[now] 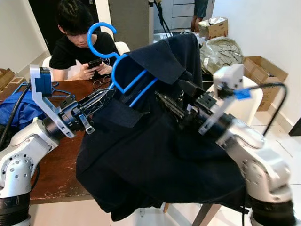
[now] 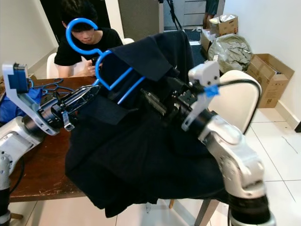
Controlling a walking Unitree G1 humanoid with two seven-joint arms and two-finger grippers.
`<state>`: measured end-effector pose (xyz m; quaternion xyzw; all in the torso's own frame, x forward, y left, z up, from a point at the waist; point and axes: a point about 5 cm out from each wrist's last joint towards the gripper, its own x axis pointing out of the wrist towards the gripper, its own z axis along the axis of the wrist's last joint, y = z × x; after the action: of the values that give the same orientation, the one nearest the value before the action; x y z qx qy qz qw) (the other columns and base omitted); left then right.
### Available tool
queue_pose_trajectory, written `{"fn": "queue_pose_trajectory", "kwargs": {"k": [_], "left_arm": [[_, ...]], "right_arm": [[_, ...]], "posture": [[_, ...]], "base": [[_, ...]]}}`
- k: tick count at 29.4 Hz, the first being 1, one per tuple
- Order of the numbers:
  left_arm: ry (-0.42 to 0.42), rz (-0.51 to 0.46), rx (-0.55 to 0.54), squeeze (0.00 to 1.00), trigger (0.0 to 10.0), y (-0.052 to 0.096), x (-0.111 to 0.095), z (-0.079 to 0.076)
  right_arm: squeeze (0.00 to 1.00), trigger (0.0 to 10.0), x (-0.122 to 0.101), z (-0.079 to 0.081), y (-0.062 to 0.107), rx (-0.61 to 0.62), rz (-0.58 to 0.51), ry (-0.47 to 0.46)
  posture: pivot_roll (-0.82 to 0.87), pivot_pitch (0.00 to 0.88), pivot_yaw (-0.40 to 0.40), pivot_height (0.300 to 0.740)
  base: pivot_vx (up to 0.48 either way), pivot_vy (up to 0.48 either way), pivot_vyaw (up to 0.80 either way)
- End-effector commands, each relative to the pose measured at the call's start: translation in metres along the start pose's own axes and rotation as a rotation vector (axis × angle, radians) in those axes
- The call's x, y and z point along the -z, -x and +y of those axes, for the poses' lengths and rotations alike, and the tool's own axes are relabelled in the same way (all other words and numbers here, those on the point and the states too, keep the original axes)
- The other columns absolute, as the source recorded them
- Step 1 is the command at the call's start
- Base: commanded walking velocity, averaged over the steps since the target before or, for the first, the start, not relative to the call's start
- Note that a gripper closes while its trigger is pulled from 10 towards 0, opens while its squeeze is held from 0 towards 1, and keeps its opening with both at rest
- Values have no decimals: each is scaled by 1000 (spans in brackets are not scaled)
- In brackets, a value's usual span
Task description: Hang hanger
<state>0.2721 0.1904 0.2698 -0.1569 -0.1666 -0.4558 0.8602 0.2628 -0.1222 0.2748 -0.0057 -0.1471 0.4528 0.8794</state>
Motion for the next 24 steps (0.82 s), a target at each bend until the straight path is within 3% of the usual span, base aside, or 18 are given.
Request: {"fn": "queue_pose_trajectory", "kwargs": {"k": [1,4,19,24], "left_arm": [[-19,-32,2,0,10000,0,-6,0],[-18,-32,4,0,10000,1,-6,0],[-12,-36,10,0,10000,1,-4,-3],[-10,-37,16,0,10000,1,-4,-5]], "right_arm": [[0,10000,9,6,6,-76,82,23],[0,10000,19,-10,20,-5,197,93],[0,10000,22,-22,20,94,236,83],[0,10000,20,-30,14,173,195,41]], "posture": [[33,7,69,735],[31,8,70,735],[33,6,67,735],[33,4,65,735]], "base": [[0,0,0],[0,0,0],[0,0,0],[0,0,0]]}}
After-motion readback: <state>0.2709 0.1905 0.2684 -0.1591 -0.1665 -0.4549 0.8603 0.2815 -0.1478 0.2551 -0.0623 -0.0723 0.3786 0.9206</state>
